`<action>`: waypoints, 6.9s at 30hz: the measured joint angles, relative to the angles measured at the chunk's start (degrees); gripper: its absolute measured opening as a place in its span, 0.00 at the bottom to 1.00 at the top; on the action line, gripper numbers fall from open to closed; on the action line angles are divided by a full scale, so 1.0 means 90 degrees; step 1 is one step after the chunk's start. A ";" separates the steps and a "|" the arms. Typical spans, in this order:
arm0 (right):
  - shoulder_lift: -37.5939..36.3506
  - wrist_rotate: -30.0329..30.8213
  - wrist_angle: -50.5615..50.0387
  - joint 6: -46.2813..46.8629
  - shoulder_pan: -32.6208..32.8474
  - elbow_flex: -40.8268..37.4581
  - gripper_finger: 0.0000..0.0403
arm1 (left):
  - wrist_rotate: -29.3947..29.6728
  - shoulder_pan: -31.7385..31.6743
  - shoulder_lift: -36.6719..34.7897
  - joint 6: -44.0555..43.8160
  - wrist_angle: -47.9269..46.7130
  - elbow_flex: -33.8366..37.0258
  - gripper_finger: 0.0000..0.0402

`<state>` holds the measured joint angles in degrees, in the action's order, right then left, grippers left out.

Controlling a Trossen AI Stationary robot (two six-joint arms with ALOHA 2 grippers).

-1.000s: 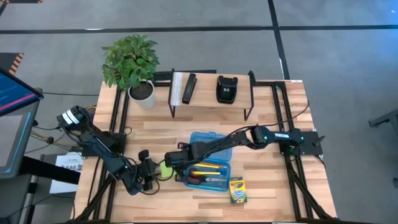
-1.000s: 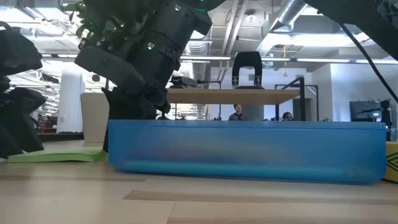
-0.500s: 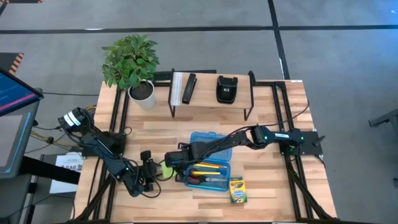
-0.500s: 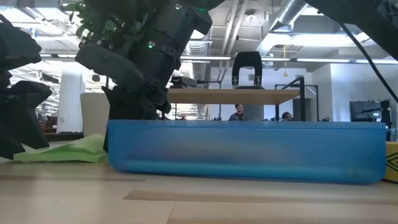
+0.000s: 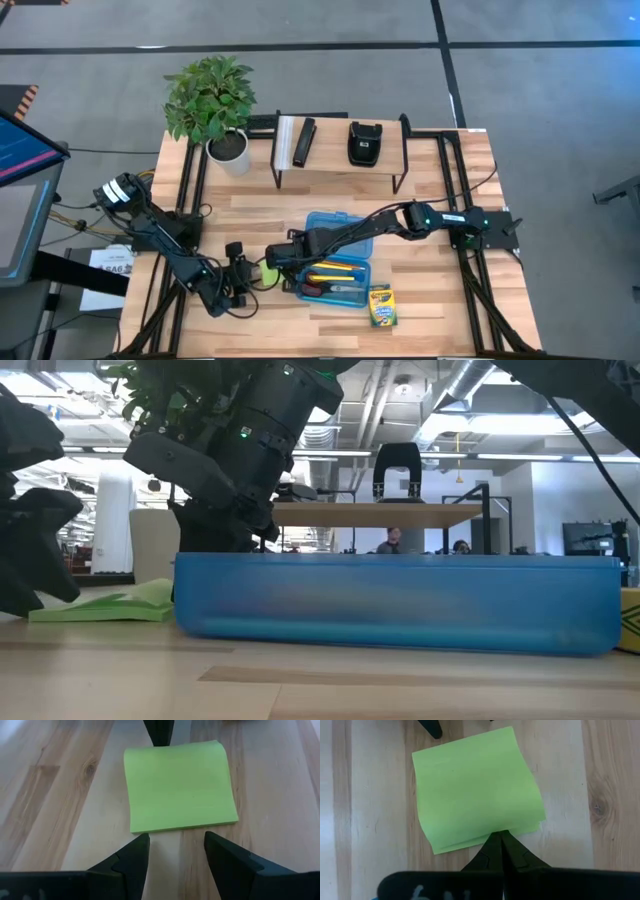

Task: Pack school essentials
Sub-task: Put the sticky note into the supply box

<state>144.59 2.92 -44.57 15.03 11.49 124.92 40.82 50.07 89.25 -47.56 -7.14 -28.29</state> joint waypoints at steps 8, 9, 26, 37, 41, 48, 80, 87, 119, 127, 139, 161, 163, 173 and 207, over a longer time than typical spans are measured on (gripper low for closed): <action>0.0000 0.0002 -0.0042 0.0012 0.0000 0.0000 0.01 | 0.0045 0.0031 0.0000 0.0166 -0.0005 0.0000 0.45; 0.0000 0.0002 -0.0042 0.0015 0.0000 0.0000 0.01 | 0.0047 0.0031 0.0000 0.0166 -0.0005 0.0000 0.45; 0.0000 0.0007 -0.0221 0.0009 -0.0001 -0.0001 0.01 | 0.0018 0.0034 -0.0007 0.0274 0.0002 0.0000 0.45; 0.0002 0.0007 -0.0248 0.0037 -0.0035 -0.0002 0.01 | -0.0029 0.0034 -0.0010 0.0462 -0.0987 -0.0521 0.45; 0.0002 0.0008 -0.0312 0.0070 -0.0036 -0.0002 0.01 | -0.0006 0.0034 -0.0010 0.0545 -0.1184 -0.0571 0.45; 0.0002 0.0010 -0.0434 0.0165 -0.0041 -0.0002 0.01 | 0.0016 0.0034 -0.0010 0.1983 -0.1100 -0.0571 0.45; 0.0005 -0.0142 -0.0337 0.0233 -0.0047 -0.0002 0.02 | -0.0010 -0.0337 0.0392 0.6949 -0.0357 -0.0595 0.45; 0.0005 -0.0169 -0.0266 0.0235 -0.0044 -0.0005 0.02 | 0.0285 -0.0348 0.0716 0.7388 -0.0172 -0.0714 0.45; 0.0010 -0.0391 -0.0169 0.0279 -0.0087 -0.0007 0.02 | 0.2060 0.0223 0.0780 0.7281 -0.0207 -0.0990 0.37; 0.0010 -0.0361 -0.0188 0.0281 -0.0085 -0.0005 0.02 | 0.2282 0.0223 0.0770 0.7601 0.0129 -0.0996 0.30; 0.0010 -0.0353 -0.0188 0.0279 -0.0083 -0.0005 0.02 | 0.2076 -0.0219 0.0758 0.7911 0.0251 -0.1001 0.28; 0.0010 -0.0347 -0.0193 0.0275 -0.0083 -0.0005 0.02 | 0.1872 -0.0292 0.0755 0.8134 0.0595 -0.1005 0.21; 0.0010 -0.0338 -0.0212 0.0262 -0.0083 -0.0005 0.02 | 0.1846 -0.0292 0.0755 0.8131 0.0595 -0.1005 0.14; -0.0276 -0.0040 -0.1276 0.0346 -0.0148 0.0104 0.02 | 0.1831 -0.0229 0.0750 0.7635 0.0131 -0.1258 0.01; -0.5612 0.2565 0.1638 0.0841 0.1440 -0.5086 0.02 | -0.0789 -0.1907 0.1714 1.1282 0.5245 -0.1916 0.00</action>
<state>94.08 26.00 -29.83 22.59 24.45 79.15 33.72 32.90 104.68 53.98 40.07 -45.54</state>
